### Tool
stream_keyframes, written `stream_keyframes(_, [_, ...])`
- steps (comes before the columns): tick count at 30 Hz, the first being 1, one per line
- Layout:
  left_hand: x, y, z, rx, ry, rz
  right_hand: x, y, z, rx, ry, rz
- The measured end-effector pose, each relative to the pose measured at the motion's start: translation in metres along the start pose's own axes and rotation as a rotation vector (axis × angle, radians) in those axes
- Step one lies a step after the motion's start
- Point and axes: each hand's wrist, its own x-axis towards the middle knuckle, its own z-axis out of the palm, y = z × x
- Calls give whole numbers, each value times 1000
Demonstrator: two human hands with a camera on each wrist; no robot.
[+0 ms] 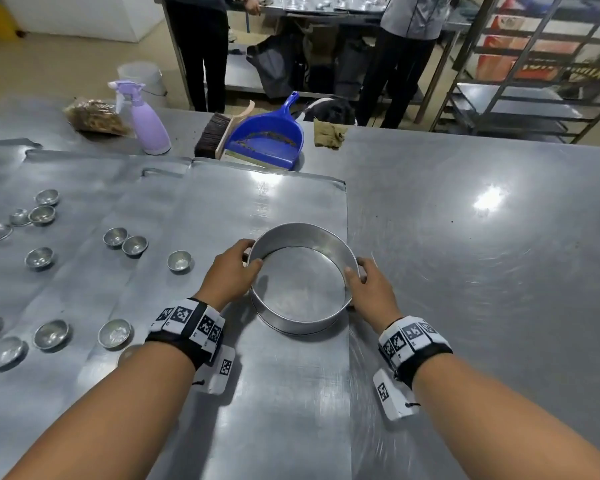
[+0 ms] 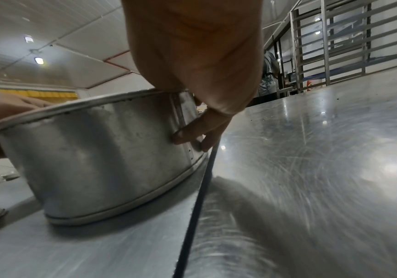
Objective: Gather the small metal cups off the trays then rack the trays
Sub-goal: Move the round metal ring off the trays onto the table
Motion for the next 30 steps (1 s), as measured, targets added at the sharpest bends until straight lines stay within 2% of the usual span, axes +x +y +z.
stream_keyframes(4, [-4, 9, 3, -104, -54, -83, 2, 5, -9, 131, -31, 14])
stream_keyframes(8, [-11, 31, 25, -252, -152, -147, 8, 14, -44, 112, -15, -7])
stream_keyframes(20, [-21, 145, 166, -304, -179, -75, 32, 97, -202, 146, 76, 10])
stream_keyframes(25, [-19, 170, 213, -293, -213, -76, 38, 138, -242, 216, 52, 65])
stream_keyframes(30, [-14, 184, 244, -261, -199, -45, 46, 170, -268, 263, 101, 64])
